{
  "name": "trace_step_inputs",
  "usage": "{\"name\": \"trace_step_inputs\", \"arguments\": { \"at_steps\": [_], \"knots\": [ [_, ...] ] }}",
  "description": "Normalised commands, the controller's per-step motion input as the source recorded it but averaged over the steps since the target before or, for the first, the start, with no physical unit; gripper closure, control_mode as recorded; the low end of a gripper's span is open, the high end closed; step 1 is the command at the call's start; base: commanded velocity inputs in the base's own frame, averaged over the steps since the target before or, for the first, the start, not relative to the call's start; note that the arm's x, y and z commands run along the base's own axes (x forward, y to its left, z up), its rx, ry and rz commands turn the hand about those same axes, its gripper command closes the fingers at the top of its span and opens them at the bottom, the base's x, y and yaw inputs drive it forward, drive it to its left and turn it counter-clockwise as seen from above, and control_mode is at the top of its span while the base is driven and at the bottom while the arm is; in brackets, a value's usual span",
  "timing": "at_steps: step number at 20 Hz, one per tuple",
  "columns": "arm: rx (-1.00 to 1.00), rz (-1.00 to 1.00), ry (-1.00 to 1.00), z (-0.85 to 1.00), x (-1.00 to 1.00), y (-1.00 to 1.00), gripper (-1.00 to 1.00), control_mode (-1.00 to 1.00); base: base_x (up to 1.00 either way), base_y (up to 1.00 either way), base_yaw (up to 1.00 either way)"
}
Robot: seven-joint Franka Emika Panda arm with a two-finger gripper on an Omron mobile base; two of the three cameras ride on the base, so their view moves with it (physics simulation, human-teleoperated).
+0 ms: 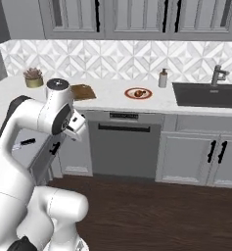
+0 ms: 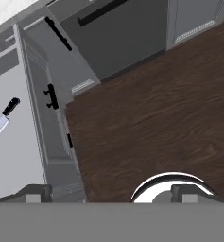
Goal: Pick up the knife from the drawer and place it on the cutting board. Then place the meat from the plate to the cutting board.
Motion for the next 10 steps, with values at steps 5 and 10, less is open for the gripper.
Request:
{"name": "trace_step_inputs", "arguments": {
  "at_steps": [5, 10],
  "knots": [
    [0.0, 0.0, 0.0, 0.0, 0.0, 0.0, -1.0, 1.0, 0.21, 0.7, -0.15],
    [0.0, 0.0, 0.0, 0.0, 0.0, 0.0, -1.0, 1.0, 0.02, 0.51, 0.0]
  ]
}}
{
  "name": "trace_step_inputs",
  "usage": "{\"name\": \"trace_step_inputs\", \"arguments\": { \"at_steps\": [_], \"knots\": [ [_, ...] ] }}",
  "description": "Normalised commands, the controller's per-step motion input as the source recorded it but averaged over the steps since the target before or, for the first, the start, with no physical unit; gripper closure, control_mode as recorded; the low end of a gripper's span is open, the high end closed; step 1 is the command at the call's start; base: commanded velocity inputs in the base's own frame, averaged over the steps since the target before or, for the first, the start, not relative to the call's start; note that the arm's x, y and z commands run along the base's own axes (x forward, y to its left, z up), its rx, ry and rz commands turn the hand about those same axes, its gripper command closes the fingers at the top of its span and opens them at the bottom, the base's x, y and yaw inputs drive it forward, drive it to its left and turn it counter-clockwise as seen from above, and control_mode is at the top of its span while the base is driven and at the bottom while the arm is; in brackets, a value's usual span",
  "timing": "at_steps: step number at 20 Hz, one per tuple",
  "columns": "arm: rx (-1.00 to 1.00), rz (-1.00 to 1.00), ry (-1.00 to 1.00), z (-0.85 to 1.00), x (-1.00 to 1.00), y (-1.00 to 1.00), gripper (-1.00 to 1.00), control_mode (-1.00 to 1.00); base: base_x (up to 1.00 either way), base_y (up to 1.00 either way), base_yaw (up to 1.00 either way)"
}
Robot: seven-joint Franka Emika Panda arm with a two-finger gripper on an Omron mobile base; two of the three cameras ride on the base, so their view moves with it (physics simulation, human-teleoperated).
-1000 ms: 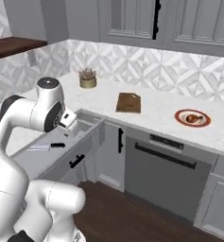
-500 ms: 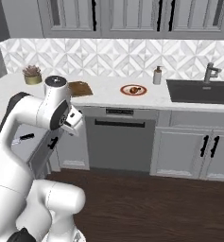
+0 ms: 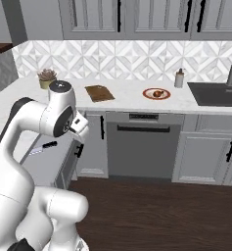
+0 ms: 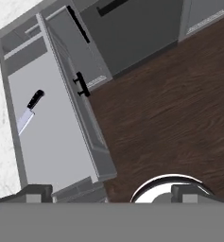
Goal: Pick up the knife from the drawer and place it on the cutting board. Then place the meat from the plate to the cutting board.
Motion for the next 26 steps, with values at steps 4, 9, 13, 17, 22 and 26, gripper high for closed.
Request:
{"name": "trace_step_inputs", "arguments": {
  "at_steps": [4, 9, 13, 17, 22, 26],
  "knots": [
    [0.0, 0.0, 0.0, 0.0, 0.0, 0.0, -1.0, -1.0, -0.01, 0.01, 0.01],
    [0.0, 0.0, 0.0, 0.0, 0.0, 0.0, -1.0, -1.0, 0.0, 0.0, 0.0],
    [-0.03, 0.02, 0.03, -0.21, 0.54, 0.0, -1.0, -1.0, 0.0, 0.0, 0.0],
    [-0.15, 0.11, 0.17, -0.61, 1.0, 0.45, -1.0, -1.0, 0.0, 0.0, 0.0],
    [-0.06, 0.3, 0.12, -0.61, 0.63, 0.92, -1.0, -1.0, 0.0, 0.0, 0.0],
    [-0.01, 0.27, 0.02, -0.71, 0.36, 0.86, -1.0, -1.0, 0.0, 0.0, 0.0]
  ]
}}
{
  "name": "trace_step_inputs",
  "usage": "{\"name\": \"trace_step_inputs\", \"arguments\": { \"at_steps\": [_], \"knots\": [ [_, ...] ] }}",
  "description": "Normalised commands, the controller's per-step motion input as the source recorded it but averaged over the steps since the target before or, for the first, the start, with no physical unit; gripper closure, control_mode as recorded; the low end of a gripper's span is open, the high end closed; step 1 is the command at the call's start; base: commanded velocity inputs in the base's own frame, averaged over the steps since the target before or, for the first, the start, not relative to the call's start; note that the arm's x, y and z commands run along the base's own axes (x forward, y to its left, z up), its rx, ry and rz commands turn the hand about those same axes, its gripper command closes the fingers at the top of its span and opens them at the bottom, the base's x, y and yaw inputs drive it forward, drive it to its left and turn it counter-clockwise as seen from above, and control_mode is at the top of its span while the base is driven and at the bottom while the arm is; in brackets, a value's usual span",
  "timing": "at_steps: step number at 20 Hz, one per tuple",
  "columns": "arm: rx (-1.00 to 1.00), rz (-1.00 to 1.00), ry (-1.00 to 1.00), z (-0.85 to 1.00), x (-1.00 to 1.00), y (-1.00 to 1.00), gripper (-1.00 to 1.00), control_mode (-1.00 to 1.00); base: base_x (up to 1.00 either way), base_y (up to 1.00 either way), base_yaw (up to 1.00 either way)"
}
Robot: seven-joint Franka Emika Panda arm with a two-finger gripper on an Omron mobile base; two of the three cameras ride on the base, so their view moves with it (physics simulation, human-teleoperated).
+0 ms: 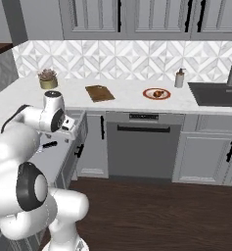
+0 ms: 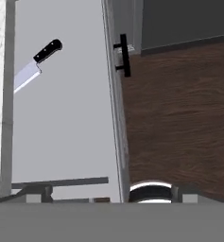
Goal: Pick up the knife from the drawer and place it on the cutting board. Then place the meat from the plate to the cutting board.
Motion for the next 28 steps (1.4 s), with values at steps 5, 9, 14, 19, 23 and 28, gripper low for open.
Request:
{"name": "trace_step_inputs", "arguments": {
  "at_steps": [5, 9, 14, 19, 23, 28],
  "knots": [
    [-0.18, 0.13, 0.01, -0.73, 0.02, 0.18, -1.0, -1.0, 0.0, 0.0, 0.0],
    [-0.11, 0.04, 0.01, -0.49, 0.0, -0.08, -1.0, -1.0, 0.0, 0.0, 0.0],
    [0.01, 0.0, 0.0, -0.35, 0.0, 0.0, -1.0, -1.0, 0.0, 0.0, 0.0],
    [0.0, 0.0, 0.0, -0.39, 0.0, 0.0, -1.0, -1.0, 0.0, 0.0, 0.0],
    [0.0, 0.0, 0.0, -0.3, 0.03, 0.0, -1.0, -1.0, 0.0, 0.0, 0.0],
    [0.0, 0.0, 0.0, -0.31, 0.07, 0.0, -1.0, -1.0, 0.0, 0.0, 0.0]
  ]
}}
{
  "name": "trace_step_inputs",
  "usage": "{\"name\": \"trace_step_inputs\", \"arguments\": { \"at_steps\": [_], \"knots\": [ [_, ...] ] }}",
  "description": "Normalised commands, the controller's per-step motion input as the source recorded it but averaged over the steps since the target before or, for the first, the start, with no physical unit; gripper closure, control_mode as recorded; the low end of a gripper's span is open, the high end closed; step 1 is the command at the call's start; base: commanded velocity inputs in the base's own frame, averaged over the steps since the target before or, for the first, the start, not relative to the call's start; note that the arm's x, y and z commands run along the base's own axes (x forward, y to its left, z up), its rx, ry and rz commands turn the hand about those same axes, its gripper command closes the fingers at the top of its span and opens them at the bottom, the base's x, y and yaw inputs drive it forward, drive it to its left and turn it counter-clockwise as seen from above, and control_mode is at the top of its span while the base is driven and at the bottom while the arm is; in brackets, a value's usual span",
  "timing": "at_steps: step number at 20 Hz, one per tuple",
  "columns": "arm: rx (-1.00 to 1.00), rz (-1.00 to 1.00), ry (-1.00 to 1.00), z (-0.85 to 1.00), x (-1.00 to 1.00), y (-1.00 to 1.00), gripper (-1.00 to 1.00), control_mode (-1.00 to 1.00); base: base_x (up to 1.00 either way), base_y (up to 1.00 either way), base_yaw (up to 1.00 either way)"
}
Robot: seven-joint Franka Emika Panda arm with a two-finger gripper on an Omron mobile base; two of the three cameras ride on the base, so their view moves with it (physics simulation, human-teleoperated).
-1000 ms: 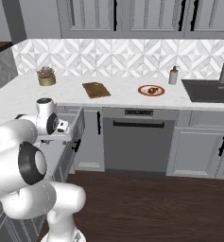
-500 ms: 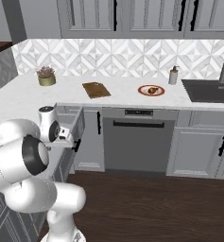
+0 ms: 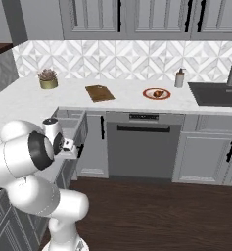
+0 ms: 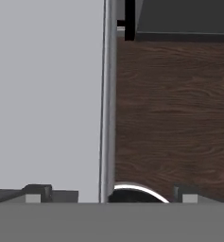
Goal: Pick up the knife from the drawer and place it on the cutting board. Then place the meat from the plate to the cutting board.
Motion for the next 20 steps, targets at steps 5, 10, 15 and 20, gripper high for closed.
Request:
{"name": "trace_step_inputs", "arguments": {
  "at_steps": [5, 10, 15, 20],
  "knots": [
    [0.0, 0.0, 0.0, -0.31, 0.08, 0.0, -1.0, -1.0, 0.0, 0.0, 0.0],
    [0.0, 0.0, -0.02, -0.28, 0.09, 0.0, -1.0, -1.0, 0.0, 0.0, 0.0],
    [0.0, 0.0, -0.02, -0.34, 0.11, 0.0, -1.0, -1.0, 0.0, 0.0, 0.0],
    [0.0, 0.0, -0.01, -0.31, 0.1, 0.0, -1.0, -1.0, 0.0, 0.0, 0.0]
  ]
}}
